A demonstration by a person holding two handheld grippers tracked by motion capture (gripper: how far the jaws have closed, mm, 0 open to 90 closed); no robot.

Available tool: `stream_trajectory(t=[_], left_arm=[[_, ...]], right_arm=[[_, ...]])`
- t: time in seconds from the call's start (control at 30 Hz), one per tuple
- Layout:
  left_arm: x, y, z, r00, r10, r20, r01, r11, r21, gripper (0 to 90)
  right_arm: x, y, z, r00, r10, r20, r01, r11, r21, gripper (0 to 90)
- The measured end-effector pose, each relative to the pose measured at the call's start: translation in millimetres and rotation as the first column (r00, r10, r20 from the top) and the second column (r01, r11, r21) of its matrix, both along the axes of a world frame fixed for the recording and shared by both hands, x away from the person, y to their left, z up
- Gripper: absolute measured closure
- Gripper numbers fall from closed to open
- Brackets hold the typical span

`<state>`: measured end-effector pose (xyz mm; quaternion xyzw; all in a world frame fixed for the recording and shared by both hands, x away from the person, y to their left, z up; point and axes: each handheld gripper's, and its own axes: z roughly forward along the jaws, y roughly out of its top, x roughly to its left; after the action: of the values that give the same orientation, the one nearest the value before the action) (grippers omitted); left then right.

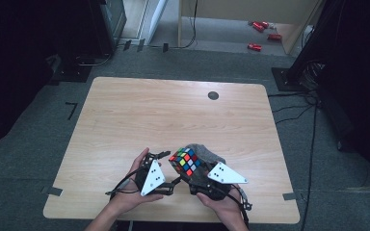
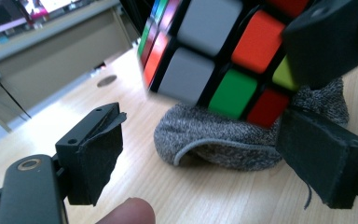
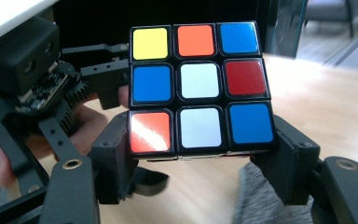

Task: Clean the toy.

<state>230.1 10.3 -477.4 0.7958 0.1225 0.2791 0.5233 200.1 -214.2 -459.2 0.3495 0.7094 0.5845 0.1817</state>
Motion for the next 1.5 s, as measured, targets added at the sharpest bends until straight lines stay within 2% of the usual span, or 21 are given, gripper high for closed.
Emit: stream_trajectory(t=[0.13, 0.23, 0.37, 0.47, 0.53, 0.57, 0.73, 0.8, 0.87, 0.93, 1.0, 1.03, 1.1, 1.17, 1.2, 1.23, 1.27, 1.33, 1.4, 1.47, 1.5], left_arm=[[-3.1, -1.1, -1.7, 0.9988, -0.005, 0.049, 0.005, 1.0, 0.005, 14.0], [-4.6, -1.0, -3.2, 0.9973, -0.015, 0.072, 0.013, 0.9996, 0.024, 19.3], [-6.2, -0.6, -3.5, 0.996, -0.01, 0.088, 0.009, 0.9997, 0.023, 25.7], [-7.5, 0.3, -5.1, 0.9949, -0.021, 0.099, 0.018, 0.9996, 0.023, 31.8], [-7.8, 0.6, -4.9, 0.9955, -0.024, 0.092, 0.022, 0.9994, 0.026, 32.3], [-7.1, 1.3, -4.4, 0.9969, -0.031, 0.072, 0.03, 0.9993, 0.021, 32.4], [2.0, 10.8, -0.9, 0.9998, -0.008, -0.019, 0.008, 1.0, 0.003, 32.9], [8.5, 20.5, 3.6, 0.9942, -0.03, -0.103, 0.026, 0.9989, -0.039, 33.2], [16.9, 31.9, 8.2, 0.9743, -0.08, -0.21, 0.057, 0.9916, -0.116, 33.4], [23.4, 41.0, 11.1, 0.9597, -0.101, -0.262, 0.061, 0.9858, -0.157, 33.5], [27.7, 47.5, 12.4, 0.9494, -0.111, -0.294, 0.059, 0.9814, -0.183, 33.5], [29.5, 50.4, 13.3, 0.9436, -0.12, -0.309, 0.061, 0.9795, -0.192, 33.6], [31.4, 54.4, 14.3, 0.9327, -0.145, -0.33, 0.074, 0.973, -0.218, 33.9], [32.1, 56.7, 14.9, 0.9263, -0.16, -0.341, 0.084, 0.97, -0.228, 33.9], [32.6, 57.7, 14.8, 0.9199, -0.175, -0.351, 0.093, 0.9668, -0.238, 33.9], [32.9, 58.1, 14.6, 0.9144, -0.185, -0.36, 0.098, 0.9643, -0.246, 33.9], [33.1, 58.2, 14.2, 0.9113, -0.188, -0.367, 0.099, 0.9636, -0.249, 33.9], [32.7, 57.4, 13.7, 0.9024, -0.211, -0.376, 0.119, 0.9598, -0.254, 33.9], [31.1, 55.1, 13.6, 0.9016, -0.216, -0.375, 0.127, 0.9607, -0.247, 33.9], [30.1, 53.0, 12.5, 0.8967, -0.238, -0.373, 0.148, 0.9558, -0.254, 33.7], [30.0, 51.6, 11.9, 0.8943, -0.239, -0.378, 0.15, 0.9564, -0.251, 33.7]], right_arm=[[0.6, 5.3, -0.3, 0.9968, -0.013, -0.079, 0.016, 0.9994, 0.03, 34.2], [1.3, 7.0, -1.6, 0.9902, -0.011, -0.139, 0.02, 0.9976, 0.066, 34.2], [2.6, 9.6, -4.5, 0.9705, 0.009, -0.241, 0.019, 0.9933, 0.114, 34.1], [4.0, 9.4, -5.5, 0.959, 0.008, -0.283, 0.035, 0.9888, 0.145, 34.1], [5.0, 8.2, -5.8, 0.9556, 0.017, -0.294, 0.032, 0.9866, 0.16, 33.9], [4.9, 8.2, -5.8, 0.9561, 0.018, -0.292, 0.03, 0.9866, 0.16, 33.1], [4.7, 2.5, 0.2, 0.9781, -0.003, -0.208, 0.033, 0.9899, 0.138, 24.7], [5.4, -2.7, 3.3, 0.9862, 0.002, -0.166, 0.022, 0.9895, 0.143, 24.4], [5.1, -7.7, 5.2, 0.9942, -0.052, -0.094, 0.059, 0.9952, 0.078, 28.5], [6.9, -13.0, 3.5, 0.9959, -0.086, -0.03, 0.085, 0.9963, -0.01, 31.4], [10.3, -17.0, -1.7, 0.9958, -0.09, -0.012, 0.089, 0.9907, -0.103, 31.6], [13.4, -18.5, -6.2, 0.9964, -0.083, -0.019, 0.079, 0.9838, -0.161, 31.5], [19.6, -20.0, -18.5, 0.9941, -0.079, -0.074, 0.055, 0.9578, -0.282, 29.6], [23.6, -19.3, -32.3, 0.988, -0.105, -0.114, 0.05, 0.9138, -0.403, 28.4], [25.0, -19.1, -38.4, 0.9843, -0.121, -0.128, 0.052, 0.8946, -0.444, 29.0], [26.3, -18.8, -43.2, 0.9794, -0.136, -0.149, 0.052, 0.8844, -0.464, 30.9], [27.2, -18.8, -46.3, 0.976, -0.148, -0.16, 0.058, 0.8845, -0.463, 34.9], [29.4, -20.6, -48.9, 0.9701, -0.159, -0.183, 0.063, 0.8935, -0.445, 45.2], [31.4, -23.2, -49.8, 0.9689, -0.163, -0.186, 0.063, 0.8905, -0.451, 56.6], [32.0, -25.6, -49.5, 0.9637, -0.183, -0.194, 0.084, 0.8987, -0.43, 63.6], [32.0, -27.0, -48.5, 0.9613, -0.189, -0.2, 0.091, 0.9033, -0.419, 66.0]])
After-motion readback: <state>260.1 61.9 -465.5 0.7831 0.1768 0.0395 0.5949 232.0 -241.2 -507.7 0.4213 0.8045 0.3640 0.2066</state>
